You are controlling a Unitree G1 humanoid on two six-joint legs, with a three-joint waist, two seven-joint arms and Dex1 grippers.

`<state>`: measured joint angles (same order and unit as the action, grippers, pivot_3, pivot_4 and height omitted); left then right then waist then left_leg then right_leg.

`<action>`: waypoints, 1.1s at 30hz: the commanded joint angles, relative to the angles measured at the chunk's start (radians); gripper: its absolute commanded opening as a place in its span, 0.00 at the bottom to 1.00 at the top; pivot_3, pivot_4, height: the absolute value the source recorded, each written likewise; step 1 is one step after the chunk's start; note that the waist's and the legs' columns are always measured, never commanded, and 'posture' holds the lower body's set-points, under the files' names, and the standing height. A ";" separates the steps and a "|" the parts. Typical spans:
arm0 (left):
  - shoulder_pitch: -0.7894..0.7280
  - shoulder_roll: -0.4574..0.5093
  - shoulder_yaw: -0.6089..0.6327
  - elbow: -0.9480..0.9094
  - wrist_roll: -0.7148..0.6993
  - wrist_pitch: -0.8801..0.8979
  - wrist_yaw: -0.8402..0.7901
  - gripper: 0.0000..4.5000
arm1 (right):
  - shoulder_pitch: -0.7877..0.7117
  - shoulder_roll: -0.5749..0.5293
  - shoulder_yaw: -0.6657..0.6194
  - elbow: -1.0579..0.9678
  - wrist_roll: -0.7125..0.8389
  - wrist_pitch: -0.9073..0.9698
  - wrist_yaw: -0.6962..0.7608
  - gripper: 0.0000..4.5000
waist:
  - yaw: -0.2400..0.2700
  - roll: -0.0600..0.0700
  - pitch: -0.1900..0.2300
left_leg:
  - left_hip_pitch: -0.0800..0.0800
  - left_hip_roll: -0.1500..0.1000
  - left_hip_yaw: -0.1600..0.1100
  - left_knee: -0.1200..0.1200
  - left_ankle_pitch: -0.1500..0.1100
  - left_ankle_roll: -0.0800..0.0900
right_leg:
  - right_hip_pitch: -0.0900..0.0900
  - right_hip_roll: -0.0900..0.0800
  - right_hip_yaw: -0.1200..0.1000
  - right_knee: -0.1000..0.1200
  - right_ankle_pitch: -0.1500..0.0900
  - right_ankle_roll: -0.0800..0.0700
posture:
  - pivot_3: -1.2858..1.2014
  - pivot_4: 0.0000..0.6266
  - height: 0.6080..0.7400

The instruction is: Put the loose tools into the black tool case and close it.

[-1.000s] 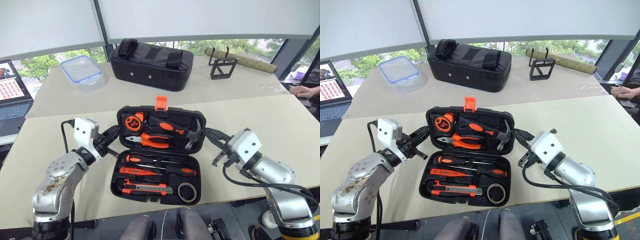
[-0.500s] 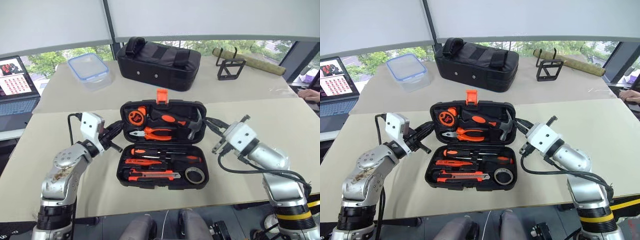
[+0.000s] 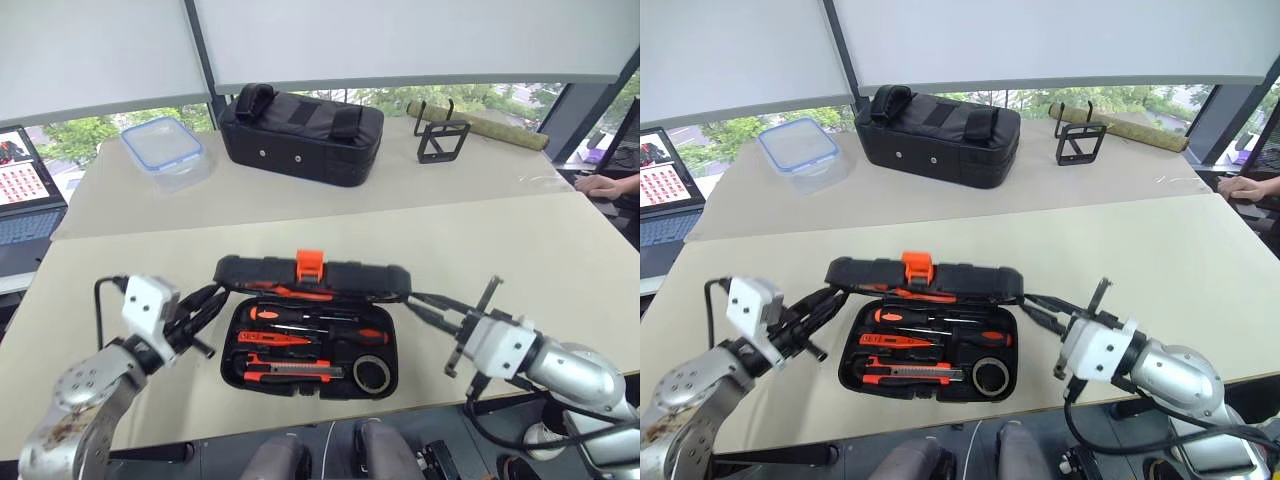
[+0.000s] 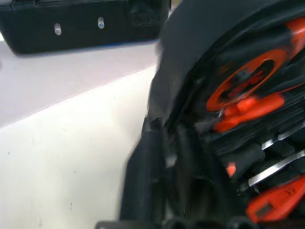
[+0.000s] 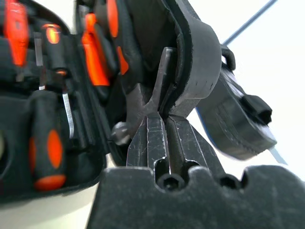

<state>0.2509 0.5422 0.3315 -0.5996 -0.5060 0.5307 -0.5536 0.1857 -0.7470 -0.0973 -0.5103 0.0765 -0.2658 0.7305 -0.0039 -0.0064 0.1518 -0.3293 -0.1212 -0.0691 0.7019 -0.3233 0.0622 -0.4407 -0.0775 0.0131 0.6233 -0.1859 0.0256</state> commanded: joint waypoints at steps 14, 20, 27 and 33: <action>-0.361 0.465 -0.009 0.641 0.030 -0.044 -0.478 0.78 | 0.401 -0.245 -0.238 -0.216 0.416 0.385 0.408 0.22 | 0.048 -0.010 0.007 | 0.004 0.002 -0.002 0.002 -0.007 0.010 | 0.005 -0.001 -0.006 -0.006 -0.004 0.002 | 0.52 0.24 0.82; -0.788 0.294 -0.331 0.844 0.189 -0.146 -0.560 0.46 | 0.242 -0.245 -0.023 -0.203 0.302 0.403 0.392 0.00 | 0.042 -0.012 0.007 | -0.005 -0.001 -0.001 0.002 -0.002 0.002 | 0.000 -0.001 -0.009 -0.010 0.007 -0.006 | 0.52 0.24 0.82; -0.962 0.155 -0.533 0.979 0.315 -0.286 -0.689 0.03 | 0.089 -0.194 0.161 -0.194 0.228 0.432 0.356 0.00 | 0.014 -0.013 0.007 | -0.024 -0.002 -0.002 0.008 0.002 0.011 | -0.020 -0.009 -0.027 -0.010 0.008 -0.007 | 0.52 0.24 0.82; -0.944 0.185 -0.626 0.954 0.364 -0.377 -0.878 0.03 | -0.112 -0.061 0.197 -0.109 0.188 0.528 0.215 0.00 | 0.007 -0.014 0.007 | -0.024 -0.003 -0.002 0.011 0.001 0.011 | -0.018 -0.014 -0.028 -0.011 0.010 -0.010 | 0.52 0.24 0.82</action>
<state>-0.6952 0.7020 -0.2803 0.3837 -0.1518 0.1785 -1.3657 0.1272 -0.8344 0.1406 -0.6425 0.2753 0.2343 1.0276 0.0028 -0.0201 0.1593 -0.3536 -0.1239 -0.0708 0.7142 -0.3220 0.0734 -0.4585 -0.0915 -0.0142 0.6132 -0.1751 0.0143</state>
